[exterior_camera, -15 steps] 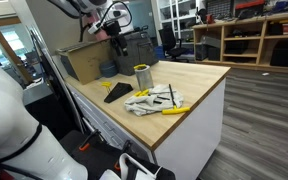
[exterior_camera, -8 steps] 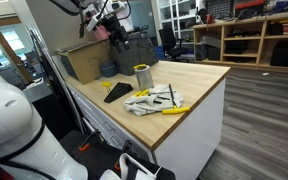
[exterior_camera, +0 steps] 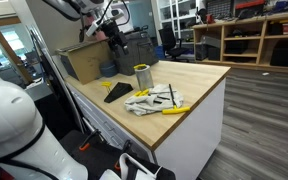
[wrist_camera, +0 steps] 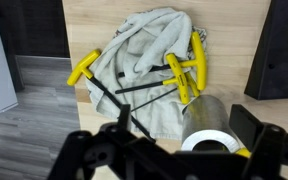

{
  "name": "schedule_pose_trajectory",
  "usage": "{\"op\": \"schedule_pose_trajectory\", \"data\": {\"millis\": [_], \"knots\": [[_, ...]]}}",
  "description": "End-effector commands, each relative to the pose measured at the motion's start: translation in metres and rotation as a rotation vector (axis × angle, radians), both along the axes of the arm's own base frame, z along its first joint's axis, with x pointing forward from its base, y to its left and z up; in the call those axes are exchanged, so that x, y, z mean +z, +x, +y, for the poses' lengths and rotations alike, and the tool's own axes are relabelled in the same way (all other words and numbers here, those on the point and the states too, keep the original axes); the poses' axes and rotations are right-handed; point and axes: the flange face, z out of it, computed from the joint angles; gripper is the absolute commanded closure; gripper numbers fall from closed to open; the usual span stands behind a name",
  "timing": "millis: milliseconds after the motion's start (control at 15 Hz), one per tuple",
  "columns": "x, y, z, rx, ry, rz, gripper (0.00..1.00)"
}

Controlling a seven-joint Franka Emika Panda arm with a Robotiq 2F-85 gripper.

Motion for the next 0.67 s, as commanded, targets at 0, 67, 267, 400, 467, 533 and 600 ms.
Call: {"op": "schedule_pose_trajectory", "data": {"millis": [0,67,267,400,467,533,600], "knots": [[-0.028,0.016,0.004,0.051,-0.013,0.005,0.00],[-0.035,0.023,0.001,0.042,-0.014,0.000,0.00],[-0.055,0.044,-0.023,-0.003,0.030,-0.001,0.00],[-0.063,0.055,-0.042,-0.063,0.069,0.001,0.00],[-0.065,0.059,-0.050,-0.103,0.096,0.000,0.00],[-0.065,0.063,-0.056,-0.145,0.125,-0.001,0.00],[-0.064,0.067,-0.061,-0.193,0.155,-0.003,0.00]]}}
